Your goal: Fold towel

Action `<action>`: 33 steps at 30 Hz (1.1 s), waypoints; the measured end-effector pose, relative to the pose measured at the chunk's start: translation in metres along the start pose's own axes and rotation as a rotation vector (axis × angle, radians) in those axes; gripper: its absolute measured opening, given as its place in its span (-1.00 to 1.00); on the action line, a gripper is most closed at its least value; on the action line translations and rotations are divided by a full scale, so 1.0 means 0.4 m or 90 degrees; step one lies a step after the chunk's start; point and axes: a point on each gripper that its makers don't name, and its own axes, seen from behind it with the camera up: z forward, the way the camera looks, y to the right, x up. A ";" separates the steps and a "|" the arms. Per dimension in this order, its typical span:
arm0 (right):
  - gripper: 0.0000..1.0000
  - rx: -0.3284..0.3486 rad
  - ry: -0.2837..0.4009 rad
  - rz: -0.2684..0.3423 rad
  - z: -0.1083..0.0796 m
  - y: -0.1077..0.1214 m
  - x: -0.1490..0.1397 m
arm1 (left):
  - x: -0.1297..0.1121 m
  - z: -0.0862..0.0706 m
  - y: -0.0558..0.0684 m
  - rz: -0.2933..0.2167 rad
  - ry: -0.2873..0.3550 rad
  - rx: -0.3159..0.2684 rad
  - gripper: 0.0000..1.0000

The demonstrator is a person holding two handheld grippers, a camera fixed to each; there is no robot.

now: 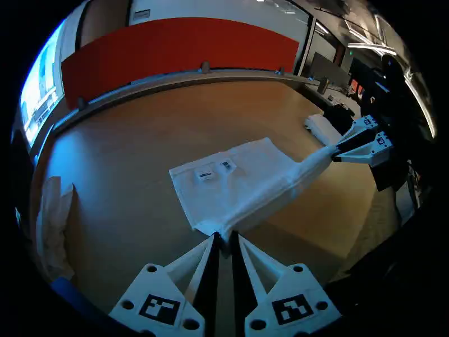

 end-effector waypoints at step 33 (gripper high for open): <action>-0.64 -0.036 -0.033 0.044 0.140 0.138 0.005 | 0.077 0.166 -0.094 -0.010 -0.002 0.027 -0.72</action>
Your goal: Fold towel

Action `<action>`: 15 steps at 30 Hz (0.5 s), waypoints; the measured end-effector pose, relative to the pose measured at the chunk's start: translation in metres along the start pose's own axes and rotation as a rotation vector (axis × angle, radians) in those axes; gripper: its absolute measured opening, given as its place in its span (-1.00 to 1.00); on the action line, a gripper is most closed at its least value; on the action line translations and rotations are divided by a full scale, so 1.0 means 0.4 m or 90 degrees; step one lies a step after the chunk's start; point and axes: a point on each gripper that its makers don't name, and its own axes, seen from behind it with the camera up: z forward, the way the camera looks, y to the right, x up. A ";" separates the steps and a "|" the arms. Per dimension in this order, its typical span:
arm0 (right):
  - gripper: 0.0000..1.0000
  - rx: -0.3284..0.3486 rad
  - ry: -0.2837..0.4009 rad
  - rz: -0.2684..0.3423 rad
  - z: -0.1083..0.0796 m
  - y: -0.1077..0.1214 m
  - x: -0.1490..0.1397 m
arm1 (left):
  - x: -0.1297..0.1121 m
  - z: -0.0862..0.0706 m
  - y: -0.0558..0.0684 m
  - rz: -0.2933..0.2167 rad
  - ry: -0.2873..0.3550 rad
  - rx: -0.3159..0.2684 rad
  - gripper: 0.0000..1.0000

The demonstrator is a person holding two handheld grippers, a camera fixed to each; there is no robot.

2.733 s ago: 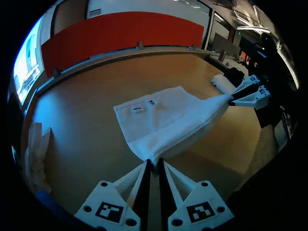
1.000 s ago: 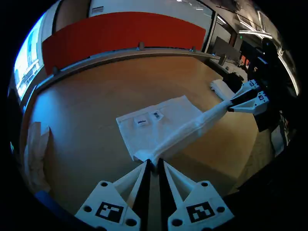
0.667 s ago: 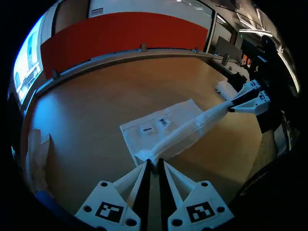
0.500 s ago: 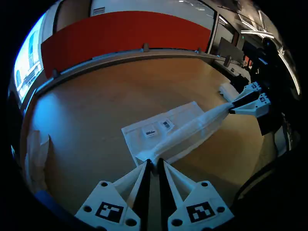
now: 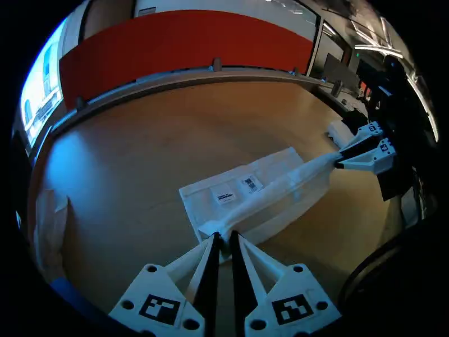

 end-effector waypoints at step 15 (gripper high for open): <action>-0.63 -0.013 -0.017 0.016 0.079 0.032 -0.016 | -0.010 0.088 -0.035 -0.008 -0.014 0.025 -0.72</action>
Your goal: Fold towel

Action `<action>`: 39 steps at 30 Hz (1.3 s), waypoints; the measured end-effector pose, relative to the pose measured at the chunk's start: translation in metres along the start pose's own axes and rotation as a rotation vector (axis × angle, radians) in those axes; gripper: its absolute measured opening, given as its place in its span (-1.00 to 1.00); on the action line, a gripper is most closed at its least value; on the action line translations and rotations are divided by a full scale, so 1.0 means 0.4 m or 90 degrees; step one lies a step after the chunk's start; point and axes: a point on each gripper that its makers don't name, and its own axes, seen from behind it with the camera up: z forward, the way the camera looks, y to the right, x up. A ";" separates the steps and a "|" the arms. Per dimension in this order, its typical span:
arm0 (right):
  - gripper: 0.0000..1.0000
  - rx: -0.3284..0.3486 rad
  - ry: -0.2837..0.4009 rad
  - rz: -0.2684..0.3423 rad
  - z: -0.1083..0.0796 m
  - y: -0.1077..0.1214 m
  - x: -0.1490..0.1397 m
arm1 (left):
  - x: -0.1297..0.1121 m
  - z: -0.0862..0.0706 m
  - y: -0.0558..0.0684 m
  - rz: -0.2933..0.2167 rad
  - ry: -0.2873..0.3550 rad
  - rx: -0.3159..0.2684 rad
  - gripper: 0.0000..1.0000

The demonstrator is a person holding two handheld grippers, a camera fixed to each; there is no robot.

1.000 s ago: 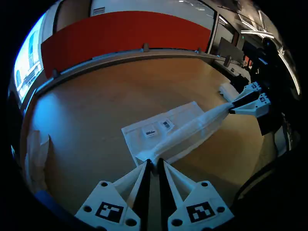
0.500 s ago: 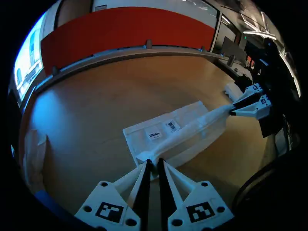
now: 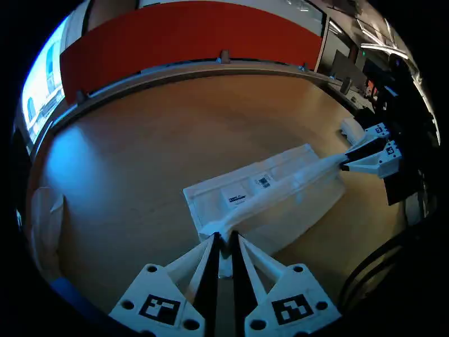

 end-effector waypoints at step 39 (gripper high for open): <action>0.34 -0.089 0.002 -0.022 0.068 0.093 0.017 | 0.023 0.072 -0.103 0.014 0.001 0.071 0.13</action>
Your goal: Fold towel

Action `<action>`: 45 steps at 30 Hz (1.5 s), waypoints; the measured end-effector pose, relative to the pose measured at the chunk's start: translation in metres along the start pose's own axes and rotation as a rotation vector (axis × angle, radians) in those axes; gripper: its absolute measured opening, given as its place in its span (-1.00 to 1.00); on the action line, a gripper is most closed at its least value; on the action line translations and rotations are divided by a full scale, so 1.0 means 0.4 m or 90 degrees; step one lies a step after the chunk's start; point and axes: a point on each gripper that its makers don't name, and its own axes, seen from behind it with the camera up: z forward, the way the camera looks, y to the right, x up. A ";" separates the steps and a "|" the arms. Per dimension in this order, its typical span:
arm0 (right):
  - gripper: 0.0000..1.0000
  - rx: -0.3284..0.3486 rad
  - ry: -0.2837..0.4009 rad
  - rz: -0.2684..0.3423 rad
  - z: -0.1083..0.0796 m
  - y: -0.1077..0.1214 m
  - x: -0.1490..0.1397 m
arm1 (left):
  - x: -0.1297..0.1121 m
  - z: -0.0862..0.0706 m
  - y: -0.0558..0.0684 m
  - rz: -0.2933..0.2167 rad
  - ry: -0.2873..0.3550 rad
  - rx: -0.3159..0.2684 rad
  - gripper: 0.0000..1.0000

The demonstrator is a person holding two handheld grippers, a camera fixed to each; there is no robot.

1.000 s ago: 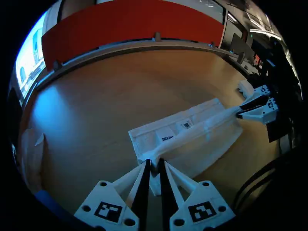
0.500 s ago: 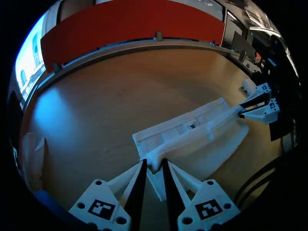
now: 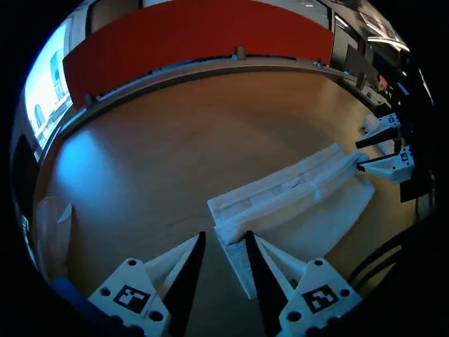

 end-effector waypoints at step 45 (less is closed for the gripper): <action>1.00 -0.021 0.021 0.023 -0.092 -0.006 -0.042 | -0.056 -0.100 -0.033 -0.051 0.014 0.029 0.86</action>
